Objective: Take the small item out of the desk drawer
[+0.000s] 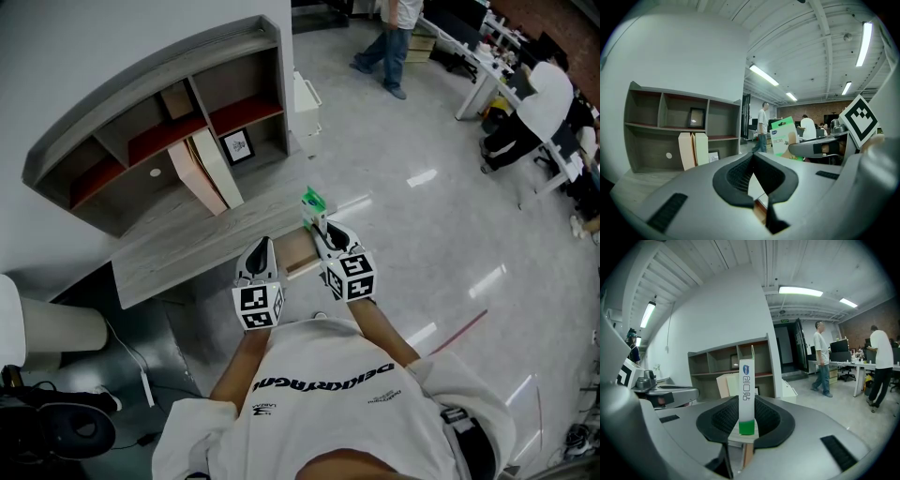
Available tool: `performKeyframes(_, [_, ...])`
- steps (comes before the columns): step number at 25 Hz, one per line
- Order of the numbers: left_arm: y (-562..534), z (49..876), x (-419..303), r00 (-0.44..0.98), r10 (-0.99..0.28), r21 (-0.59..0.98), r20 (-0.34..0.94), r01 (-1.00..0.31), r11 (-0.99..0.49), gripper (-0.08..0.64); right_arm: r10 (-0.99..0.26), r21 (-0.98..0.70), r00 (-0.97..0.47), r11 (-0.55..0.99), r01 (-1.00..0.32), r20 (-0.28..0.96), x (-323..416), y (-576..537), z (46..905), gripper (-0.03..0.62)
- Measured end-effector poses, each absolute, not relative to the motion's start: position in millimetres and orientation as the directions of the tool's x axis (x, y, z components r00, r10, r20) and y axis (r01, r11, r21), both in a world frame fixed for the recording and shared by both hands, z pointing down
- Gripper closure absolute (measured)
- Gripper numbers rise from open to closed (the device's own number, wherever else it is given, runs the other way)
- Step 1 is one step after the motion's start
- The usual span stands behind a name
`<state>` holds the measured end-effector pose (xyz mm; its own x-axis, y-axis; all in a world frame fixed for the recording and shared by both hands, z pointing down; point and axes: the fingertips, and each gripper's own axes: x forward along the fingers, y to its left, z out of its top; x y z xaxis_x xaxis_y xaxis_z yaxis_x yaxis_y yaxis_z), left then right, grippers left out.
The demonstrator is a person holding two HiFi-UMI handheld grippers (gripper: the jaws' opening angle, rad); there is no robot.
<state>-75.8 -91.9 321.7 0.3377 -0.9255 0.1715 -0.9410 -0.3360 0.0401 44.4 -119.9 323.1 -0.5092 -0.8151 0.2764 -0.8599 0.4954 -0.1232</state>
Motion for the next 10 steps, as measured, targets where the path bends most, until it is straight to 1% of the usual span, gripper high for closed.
performKeyframes(10, [-97.8,324.5,-75.4,0.332,-0.928,0.040,0.169,-0.943,-0.330,0.545,-0.815,-0.120,-0.511,0.498,-0.859,0.274,46.2,-126.4,325.0,0.477])
